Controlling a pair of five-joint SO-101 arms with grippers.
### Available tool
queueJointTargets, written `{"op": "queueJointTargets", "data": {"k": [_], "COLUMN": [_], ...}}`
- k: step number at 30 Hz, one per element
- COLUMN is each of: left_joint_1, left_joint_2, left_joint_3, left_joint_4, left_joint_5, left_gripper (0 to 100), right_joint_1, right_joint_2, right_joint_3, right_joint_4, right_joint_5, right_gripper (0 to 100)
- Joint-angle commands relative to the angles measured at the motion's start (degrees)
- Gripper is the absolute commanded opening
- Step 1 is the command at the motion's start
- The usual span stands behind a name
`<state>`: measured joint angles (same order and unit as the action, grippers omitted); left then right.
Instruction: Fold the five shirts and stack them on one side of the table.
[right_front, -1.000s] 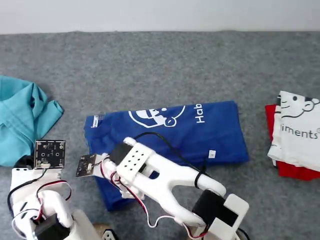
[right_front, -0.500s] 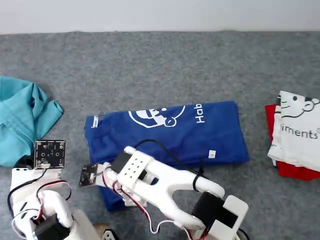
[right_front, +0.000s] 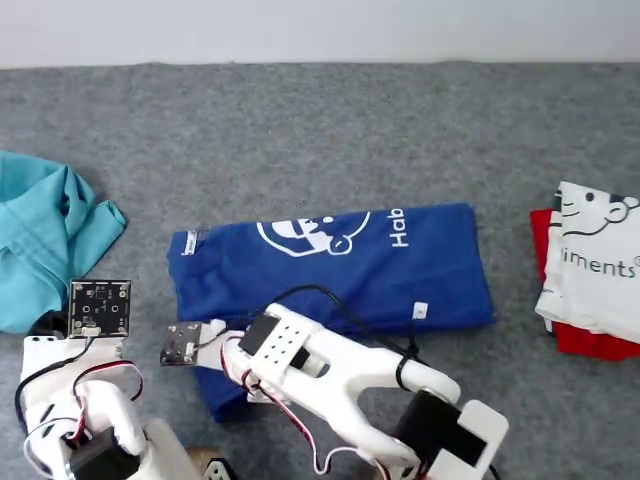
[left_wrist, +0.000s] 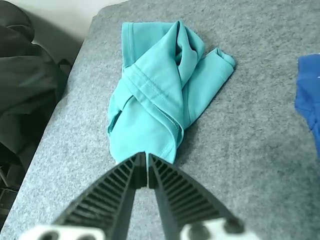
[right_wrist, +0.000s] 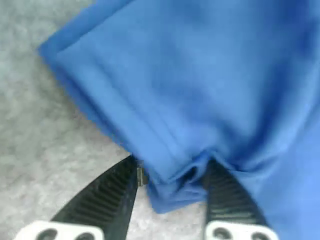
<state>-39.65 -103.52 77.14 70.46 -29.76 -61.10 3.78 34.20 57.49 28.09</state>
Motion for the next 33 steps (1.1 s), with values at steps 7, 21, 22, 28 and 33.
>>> {"op": "queueJointTargets", "data": {"k": [7, 21, 22, 28, 33], "left_joint_1": [-0.3, -0.3, -0.3, -0.3, -0.3], "left_joint_2": [-0.3, -0.3, -0.3, -0.3, -0.3], "left_joint_3": [-0.2, -0.1, -0.1, -0.1, -0.1], "left_joint_4": [0.4, 0.3, 0.3, 0.3, 0.3], "left_joint_5": [0.5, 0.5, 0.5, 0.5, 0.5], "left_gripper": [1, 1, 1, 1, 1], "right_joint_1": [1.6, 7.1, 8.0, 12.7, 16.0], "right_joint_2": [1.8, -0.9, -0.9, 0.1, 6.5], "right_joint_3": [-1.8, -19.2, -20.0, -21.7, -28.3], "right_joint_4": [-0.6, 12.3, 12.4, 10.0, 10.2], "right_joint_5": [0.4, 0.4, 0.4, 0.4, -0.1], "right_gripper": [0.9, 0.9, 0.9, 0.9, 0.9]}}
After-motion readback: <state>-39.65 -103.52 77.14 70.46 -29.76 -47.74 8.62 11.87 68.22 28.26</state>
